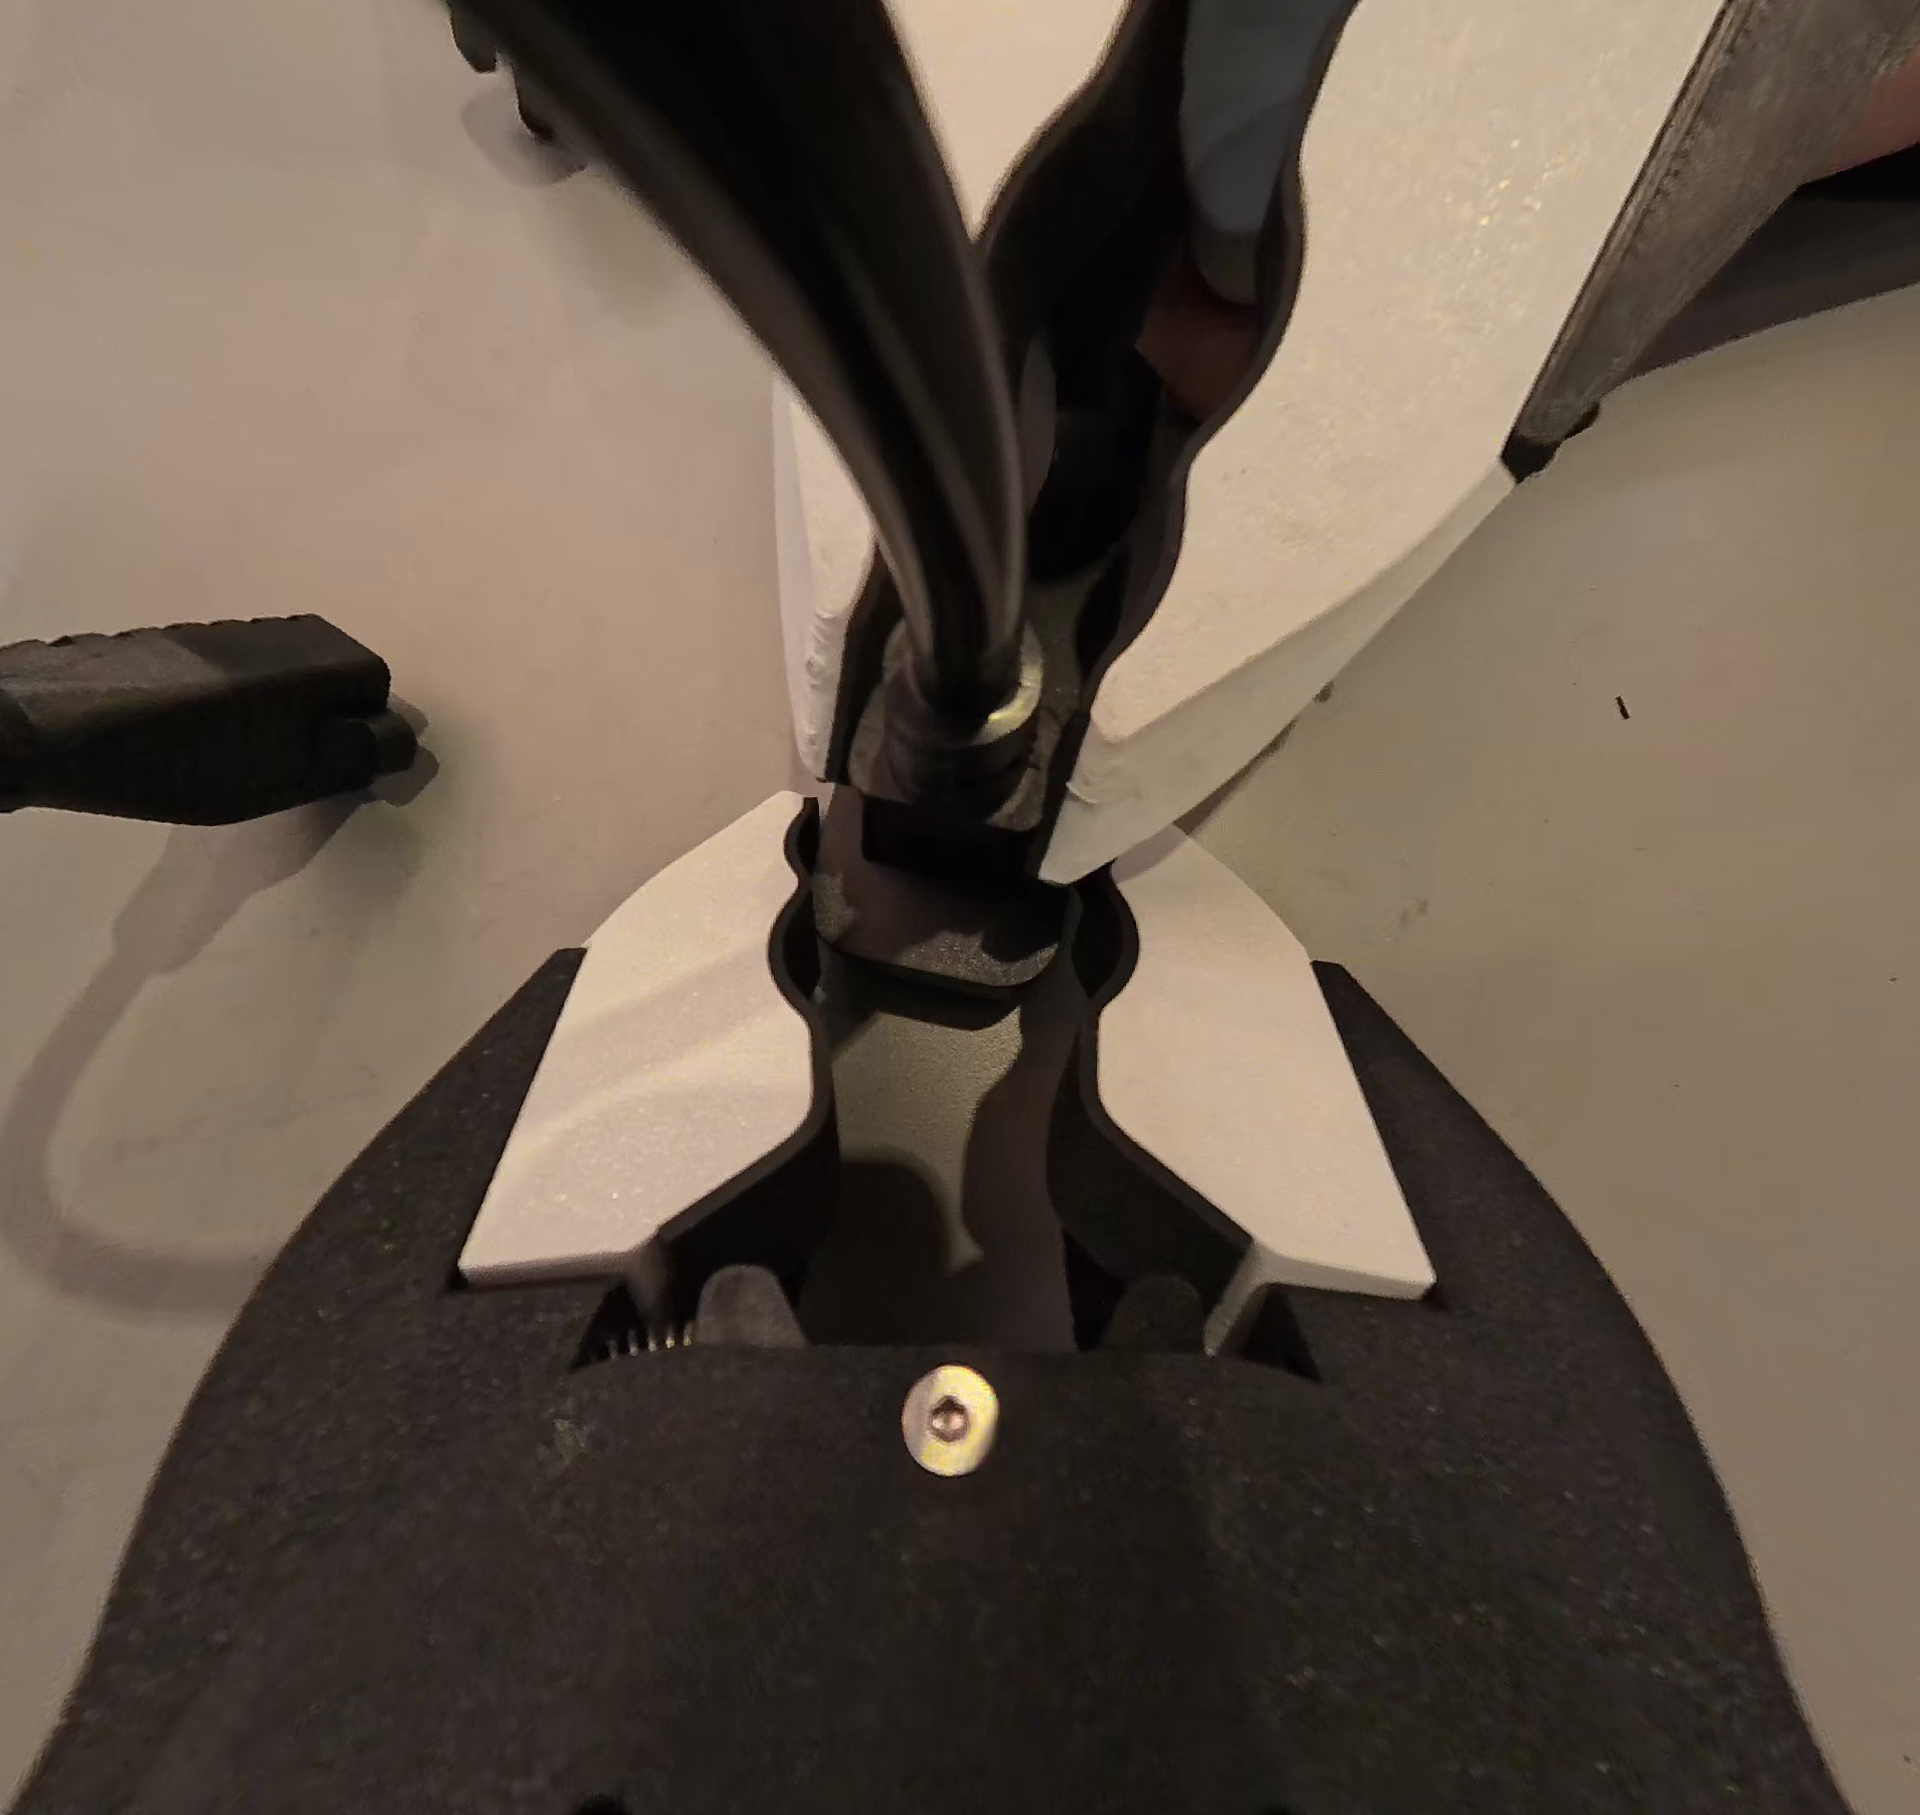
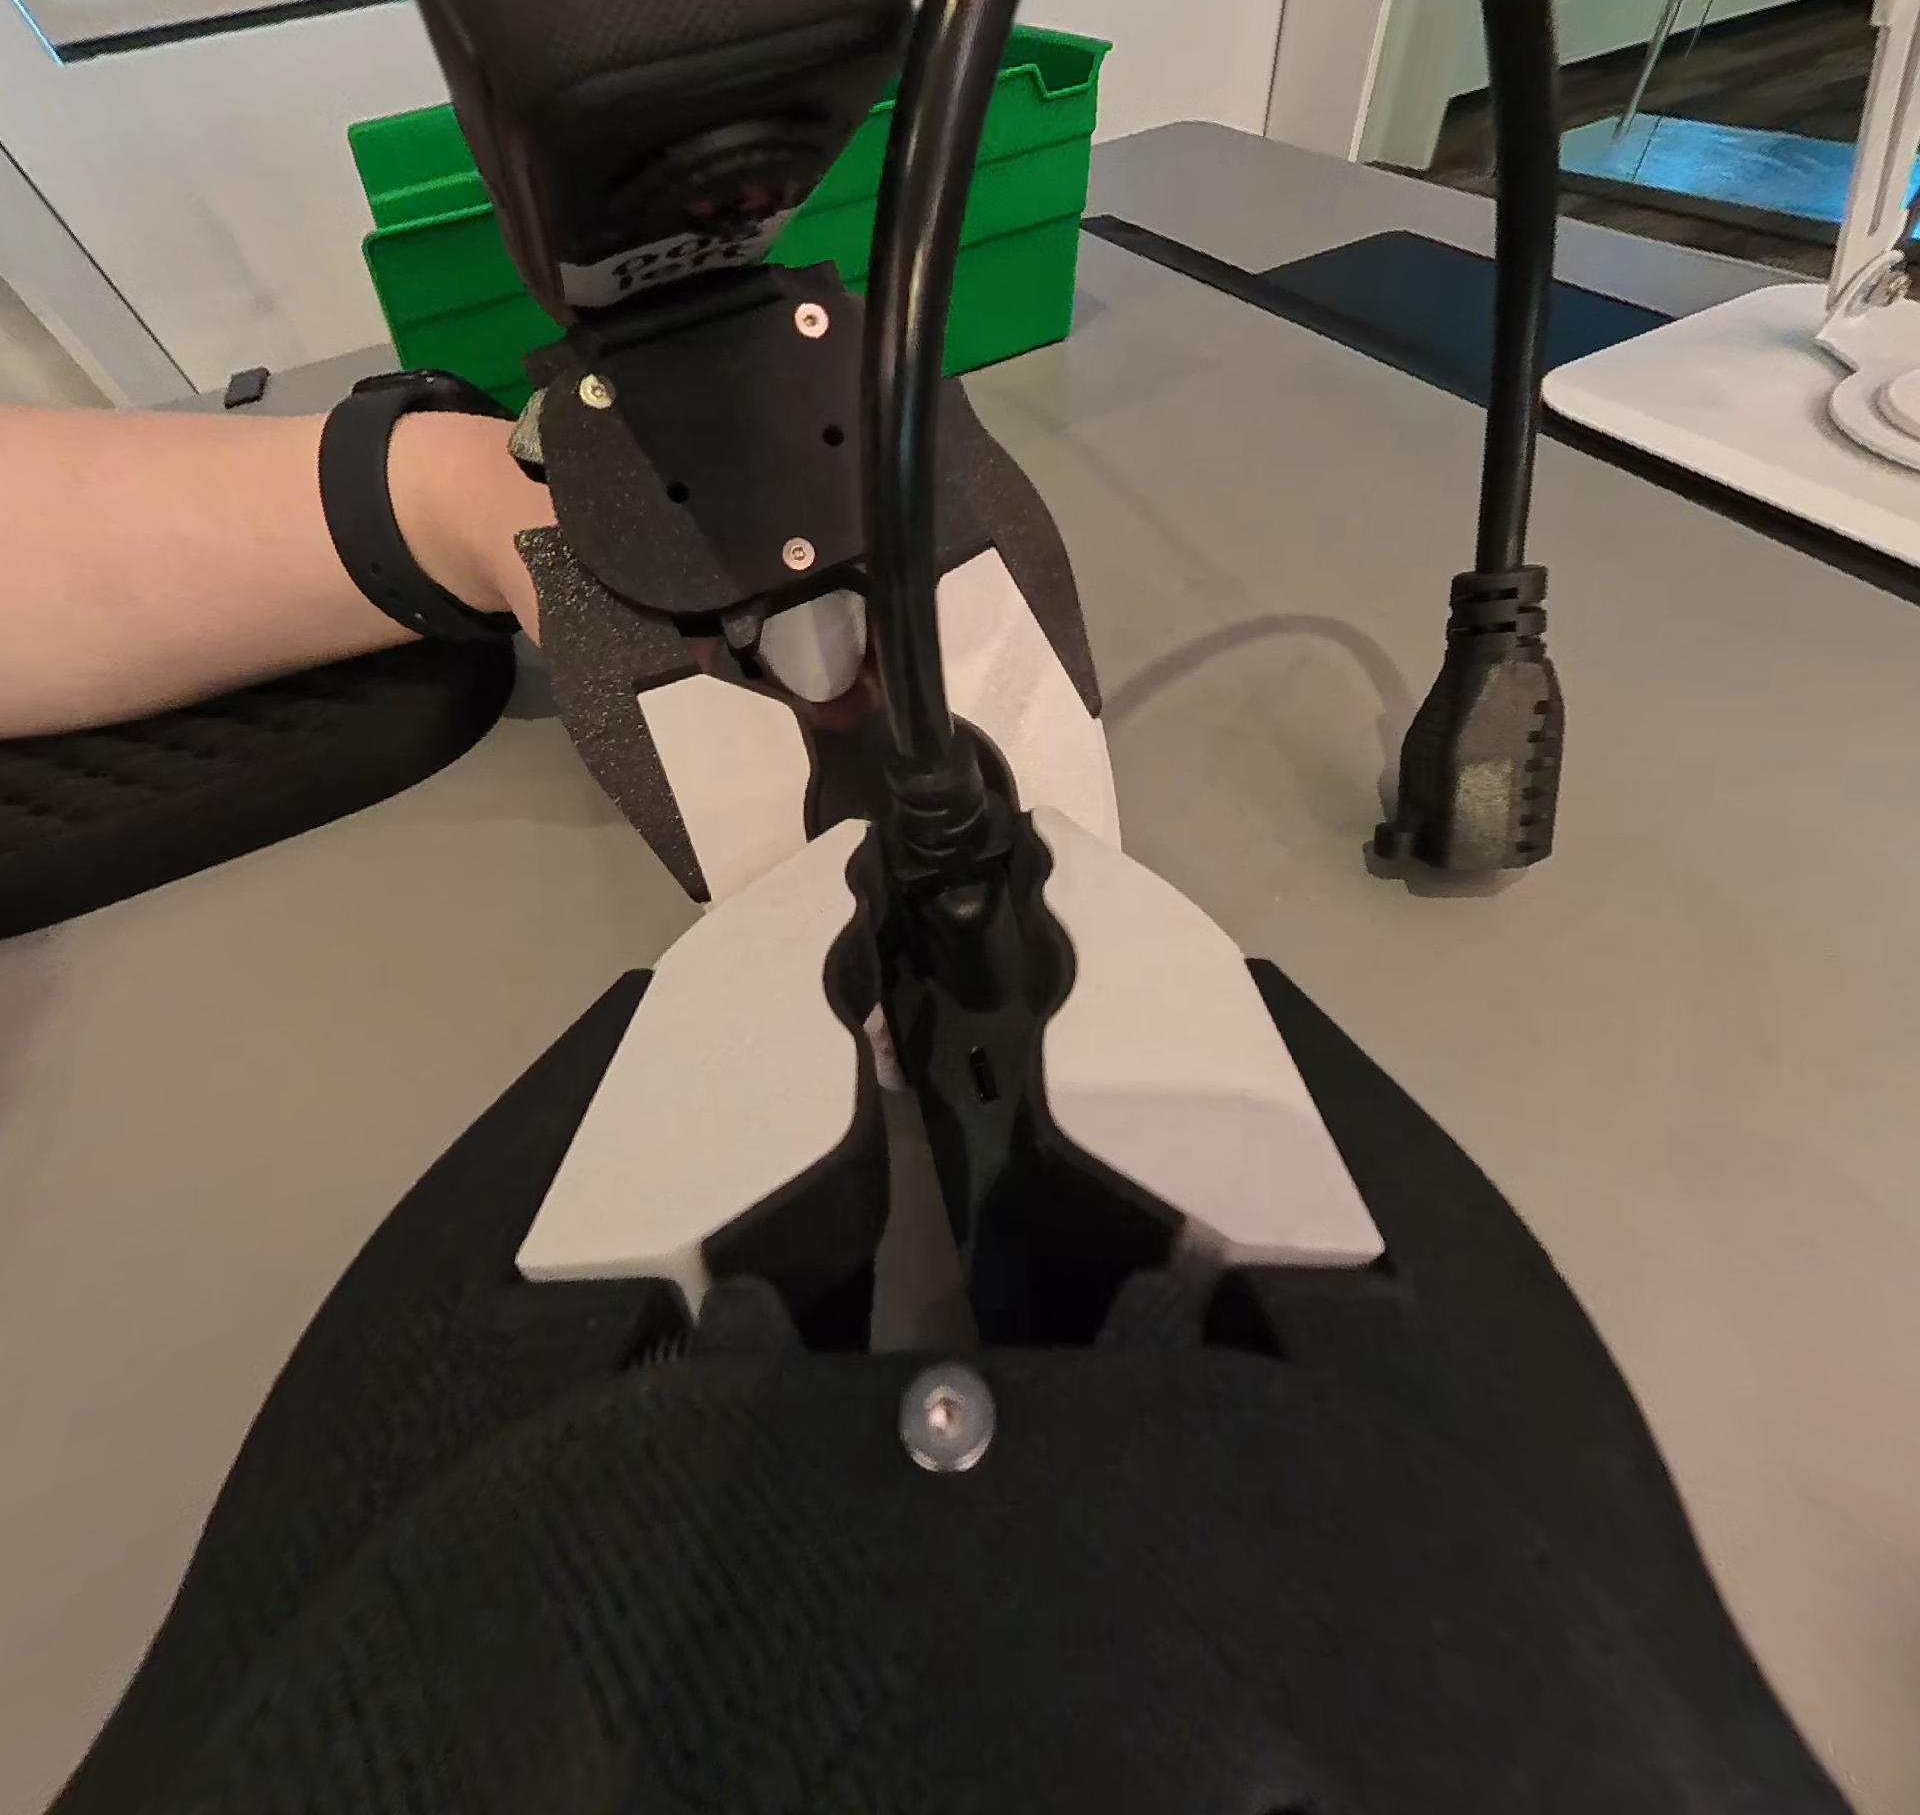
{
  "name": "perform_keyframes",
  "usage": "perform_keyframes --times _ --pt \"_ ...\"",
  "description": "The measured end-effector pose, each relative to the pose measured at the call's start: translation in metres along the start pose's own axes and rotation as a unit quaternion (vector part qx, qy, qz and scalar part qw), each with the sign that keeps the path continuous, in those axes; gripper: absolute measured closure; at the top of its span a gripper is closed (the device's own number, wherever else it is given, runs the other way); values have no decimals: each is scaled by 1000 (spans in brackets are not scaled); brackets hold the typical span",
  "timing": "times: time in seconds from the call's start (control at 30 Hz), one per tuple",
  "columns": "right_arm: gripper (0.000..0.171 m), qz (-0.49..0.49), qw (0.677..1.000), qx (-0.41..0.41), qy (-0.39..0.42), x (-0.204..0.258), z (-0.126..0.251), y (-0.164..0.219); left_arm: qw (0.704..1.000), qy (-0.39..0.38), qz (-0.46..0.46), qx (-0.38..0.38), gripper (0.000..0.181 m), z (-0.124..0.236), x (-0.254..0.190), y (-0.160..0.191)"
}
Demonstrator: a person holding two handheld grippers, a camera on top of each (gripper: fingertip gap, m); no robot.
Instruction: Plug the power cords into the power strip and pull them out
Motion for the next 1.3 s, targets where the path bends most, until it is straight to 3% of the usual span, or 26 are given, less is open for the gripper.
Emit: perform_keyframes --times 0.43,0.67,0.87,1.03,1.3 --pt "150 -63 998 7 -2 -1 0 -1 1000 -2 10 4 134 -2 1 -1" --pt "147 94 992 67 -42 2 3 -1 1000 12 -1 8 136 -3 -6 -1" --pt "145 266 957 75 -89 3 2 -4 1000 22 -8 8 136 -3 -6 -1" --pt "146 175 975 65 -123 -2 3 -3 1000 23 -8 6 136 -3 -6 -1" --pt "145 177 970 70 -149 -5 2 -1 1000 24 -8 8 136 -3 -6 -2"
Point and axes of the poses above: each gripper's, where its closed fingertips meet, z back along the fingers, y out of its underside, x = y × z across the jaws, the point moved 6 cm from there along z, back along the fingers, and after that the axes turned 7 degrees about -x, right-handed, at the moved point
